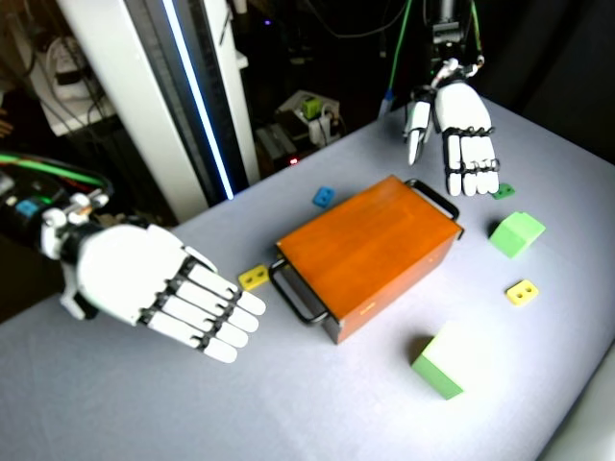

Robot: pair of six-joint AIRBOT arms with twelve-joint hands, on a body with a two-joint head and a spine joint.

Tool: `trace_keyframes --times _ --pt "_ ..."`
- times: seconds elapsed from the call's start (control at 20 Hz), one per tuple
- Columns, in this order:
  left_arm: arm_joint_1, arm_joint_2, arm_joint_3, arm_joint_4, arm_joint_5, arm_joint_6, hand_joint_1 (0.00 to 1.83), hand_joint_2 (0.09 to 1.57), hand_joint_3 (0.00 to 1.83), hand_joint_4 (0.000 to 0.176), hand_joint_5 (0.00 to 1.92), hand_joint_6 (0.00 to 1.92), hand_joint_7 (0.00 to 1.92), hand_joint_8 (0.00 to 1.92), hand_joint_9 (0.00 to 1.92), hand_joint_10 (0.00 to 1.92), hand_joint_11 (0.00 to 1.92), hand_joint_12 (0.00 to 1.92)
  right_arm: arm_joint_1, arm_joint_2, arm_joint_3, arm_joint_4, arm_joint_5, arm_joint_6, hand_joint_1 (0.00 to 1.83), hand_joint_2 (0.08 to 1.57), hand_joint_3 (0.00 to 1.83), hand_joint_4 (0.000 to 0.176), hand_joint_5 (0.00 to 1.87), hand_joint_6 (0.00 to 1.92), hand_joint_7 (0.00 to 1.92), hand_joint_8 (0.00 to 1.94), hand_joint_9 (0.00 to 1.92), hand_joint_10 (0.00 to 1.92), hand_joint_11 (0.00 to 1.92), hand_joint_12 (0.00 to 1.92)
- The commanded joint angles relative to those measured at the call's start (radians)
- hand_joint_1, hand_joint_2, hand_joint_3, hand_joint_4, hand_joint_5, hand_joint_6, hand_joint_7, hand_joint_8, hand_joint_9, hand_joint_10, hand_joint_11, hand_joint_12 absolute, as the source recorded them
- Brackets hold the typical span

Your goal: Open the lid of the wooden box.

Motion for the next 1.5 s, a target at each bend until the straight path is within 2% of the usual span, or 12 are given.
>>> trace_keyframes --times 0.0,0.25,0.3,0.35,0.4,0.45,0.55,0.6,0.9,1.0,1.45 --pt "-0.005 -0.005 0.009 -0.008 -0.097 -0.009 0.26 1.39 0.0 0.0 0.13 0.0 0.05 0.0 0.0 0.0 0.0 0.0 0.014 -0.003 0.009 -0.011 0.089 0.002 0.62 1.37 0.0 0.0 0.09 0.0 0.01 0.0 0.0 0.0 0.0 0.0" --pt "-0.008 -0.021 0.02 0.008 -0.07 -0.026 0.25 1.4 0.0 0.0 0.11 0.0 0.03 0.0 0.0 0.0 0.0 0.0 0.051 -0.029 0.032 -0.024 0.031 0.002 0.54 1.39 0.01 0.0 0.06 0.0 0.0 0.0 0.0 0.0 0.02 0.01" --pt "-0.009 -0.024 0.022 0.009 -0.067 -0.027 0.19 1.4 0.01 0.0 0.08 0.0 0.0 0.0 0.0 0.0 0.0 0.0 0.057 -0.035 0.037 -0.025 0.021 0.002 0.55 1.4 0.0 0.0 0.05 0.02 0.0 0.0 0.0 0.0 0.0 0.35" --pt "-0.011 -0.028 0.025 0.012 -0.063 -0.03 0.18 1.4 0.01 0.0 0.08 0.0 0.0 0.0 0.0 0.0 0.0 0.0 0.067 -0.044 0.045 -0.027 0.006 0.002 0.54 1.4 0.0 0.0 0.05 0.01 0.0 0.0 0.0 0.0 0.0 0.61" --pt "-0.013 -0.031 0.027 0.016 -0.059 -0.033 0.18 1.41 0.01 0.0 0.08 0.0 0.0 0.0 0.0 0.0 0.0 0.0 0.076 -0.052 0.051 -0.031 -0.006 0.002 0.56 1.39 0.0 0.0 0.06 0.01 0.0 0.0 0.0 0.0 0.0 0.73" --pt "-0.016 -0.035 0.03 0.021 -0.053 -0.035 0.2 1.41 0.0 0.0 0.08 0.0 0.0 0.0 0.0 0.0 0.0 0.0 0.087 -0.061 0.058 -0.038 -0.021 0.002 0.56 1.39 0.0 0.0 0.07 0.01 0.0 0.0 0.0 0.0 0.0 0.75" --pt "-0.019 -0.039 0.033 0.029 -0.045 -0.04 0.21 1.41 0.0 0.0 0.08 0.0 0.0 0.0 0.0 0.0 0.0 0.0 0.11 -0.075 0.07 -0.052 -0.05 0.002 0.56 1.39 0.0 0.0 0.07 0.0 0.0 0.0 0.0 0.0 0.0 0.14" --pt "-0.021 -0.041 0.035 0.033 -0.042 -0.044 0.23 1.41 0.0 0.0 0.09 0.0 0.0 0.0 0.0 0.0 0.0 0.0 0.118 -0.081 0.075 -0.058 -0.062 0.002 0.54 1.39 0.0 0.0 0.06 0.0 0.0 0.0 0.0 0.0 0.0 0.03" --pt "-0.042 -0.064 0.052 0.065 -0.007 -0.065 0.13 1.42 0.0 0.0 0.05 0.0 0.0 0.0 0.0 0.0 0.0 0.0 0.137 -0.102 0.091 -0.065 -0.088 0.002 0.59 1.38 0.0 0.0 0.07 0.01 0.0 0.0 0.0 0.0 0.0 0.0" --pt "-0.054 -0.073 0.057 0.086 0.0 -0.078 0.16 1.41 0.0 0.0 0.07 0.01 0.0 0.0 0.0 0.0 0.0 0.0 0.142 -0.103 0.091 -0.07 -0.088 0.002 0.61 1.37 0.0 0.0 0.07 0.01 0.0 0.0 0.0 0.0 0.0 0.0" --pt "-0.059 -0.05 0.031 0.111 -0.094 -0.091 0.09 1.44 0.01 0.0 0.07 0.0 0.0 0.0 0.0 0.0 0.0 0.0 0.15 -0.084 0.069 -0.087 -0.037 0.002 0.6 1.37 0.0 0.0 0.07 0.01 0.0 0.0 0.0 0.0 0.0 0.0"
